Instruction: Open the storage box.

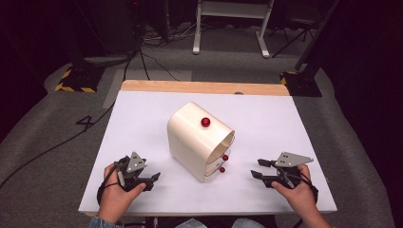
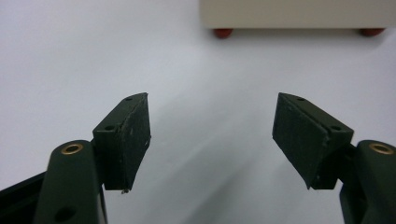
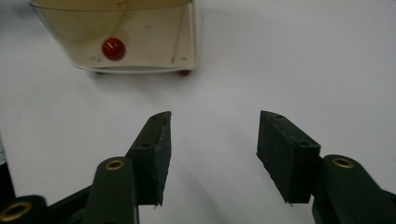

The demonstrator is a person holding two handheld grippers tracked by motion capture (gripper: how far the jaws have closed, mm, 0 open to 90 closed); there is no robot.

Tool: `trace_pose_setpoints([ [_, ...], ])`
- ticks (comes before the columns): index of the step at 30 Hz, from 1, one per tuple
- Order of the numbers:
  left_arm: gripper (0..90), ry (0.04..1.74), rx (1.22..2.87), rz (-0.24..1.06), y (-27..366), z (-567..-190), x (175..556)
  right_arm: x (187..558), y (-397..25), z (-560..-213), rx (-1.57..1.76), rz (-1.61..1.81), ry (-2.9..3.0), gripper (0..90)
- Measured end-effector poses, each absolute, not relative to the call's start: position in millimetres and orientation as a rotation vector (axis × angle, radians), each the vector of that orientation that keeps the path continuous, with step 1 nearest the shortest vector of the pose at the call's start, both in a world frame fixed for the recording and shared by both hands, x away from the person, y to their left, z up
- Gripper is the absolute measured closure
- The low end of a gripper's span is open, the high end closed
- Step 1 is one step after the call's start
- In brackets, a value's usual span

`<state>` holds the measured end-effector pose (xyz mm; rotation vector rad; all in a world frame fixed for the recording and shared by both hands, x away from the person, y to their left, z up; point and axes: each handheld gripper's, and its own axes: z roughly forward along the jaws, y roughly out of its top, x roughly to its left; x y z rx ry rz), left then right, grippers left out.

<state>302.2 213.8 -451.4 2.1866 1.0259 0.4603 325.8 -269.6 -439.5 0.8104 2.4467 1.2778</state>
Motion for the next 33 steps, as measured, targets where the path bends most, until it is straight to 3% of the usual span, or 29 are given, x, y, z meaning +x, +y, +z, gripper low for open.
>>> trace_pose_setpoints([
  [14,23.3,1.154,2.186,0.419,237,-477,310,323,-220,-444,0.717,1.393,2.461,48.8],
  [22,21.4,1.117,2.166,0.413,241,-481,310,323,-203,-451,0.704,1.387,2.47,51.5],
  [28,21.3,1.109,2.165,0.421,241,-482,310,327,-192,-456,0.708,1.415,2.459,61.0],
  [30,21.3,1.11,2.162,0.424,241,-482,310,328,-184,-459,0.7,1.402,2.489,73.1],
  [33,21.3,1.109,2.162,0.425,241,-482,310,325,-181,-459,0.687,1.382,2.471,74.3],
])
